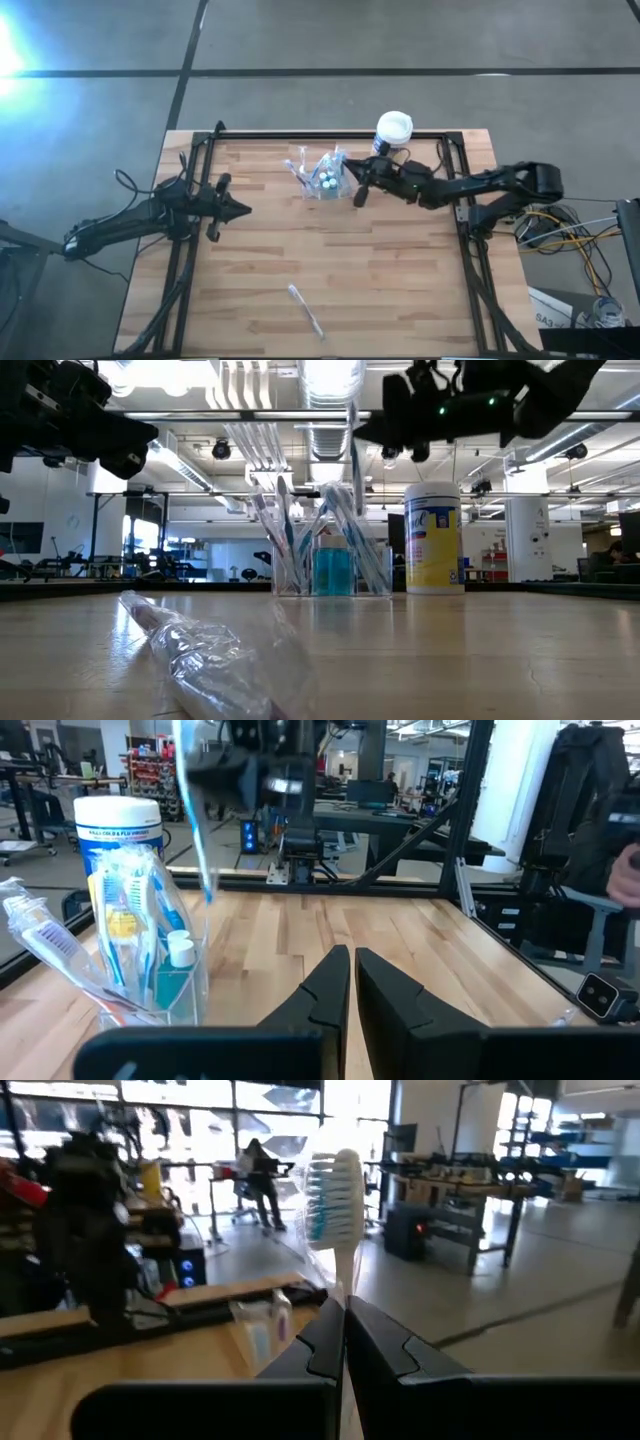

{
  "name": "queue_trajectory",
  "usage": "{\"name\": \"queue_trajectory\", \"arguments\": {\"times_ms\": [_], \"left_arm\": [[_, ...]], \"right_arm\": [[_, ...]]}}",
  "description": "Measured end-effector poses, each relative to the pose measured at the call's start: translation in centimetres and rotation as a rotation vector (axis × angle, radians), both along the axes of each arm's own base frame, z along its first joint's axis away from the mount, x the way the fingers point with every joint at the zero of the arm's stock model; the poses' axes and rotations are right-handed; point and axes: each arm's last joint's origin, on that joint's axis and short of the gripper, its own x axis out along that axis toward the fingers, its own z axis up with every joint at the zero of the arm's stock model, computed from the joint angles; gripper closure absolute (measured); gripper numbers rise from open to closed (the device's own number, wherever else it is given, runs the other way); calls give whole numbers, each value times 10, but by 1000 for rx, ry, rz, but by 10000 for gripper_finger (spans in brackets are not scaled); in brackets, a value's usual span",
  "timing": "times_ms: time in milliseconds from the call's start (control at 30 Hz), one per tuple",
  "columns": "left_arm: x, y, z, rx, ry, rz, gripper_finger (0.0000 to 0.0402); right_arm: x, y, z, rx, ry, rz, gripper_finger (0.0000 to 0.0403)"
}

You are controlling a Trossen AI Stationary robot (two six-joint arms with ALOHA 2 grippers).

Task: Pick & Place toothbrushing station
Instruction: Put the blue toothbrush into the transparent organizer

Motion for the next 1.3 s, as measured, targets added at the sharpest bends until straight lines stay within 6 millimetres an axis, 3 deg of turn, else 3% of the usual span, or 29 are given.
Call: {"name": "queue_trajectory", "arguments": {"times_ms": [233,467,700,1133,1300], "left_arm": [[0,0,0,-1,0,0,376],[0,0,0,-21,2,1,376],[0,0,0,-43,4,1,376],[0,0,0,-42,5,0,376],[0,0,-1,-45,12,1,376]], "right_arm": [[8,-9,-24,16,64,-78,395],[3,-10,-32,1,102,-157,395],[1,-12,-56,20,140,-232,395],[14,-12,-100,6,220,-229,395],[15,-8,-106,9,239,-217,395]]}}
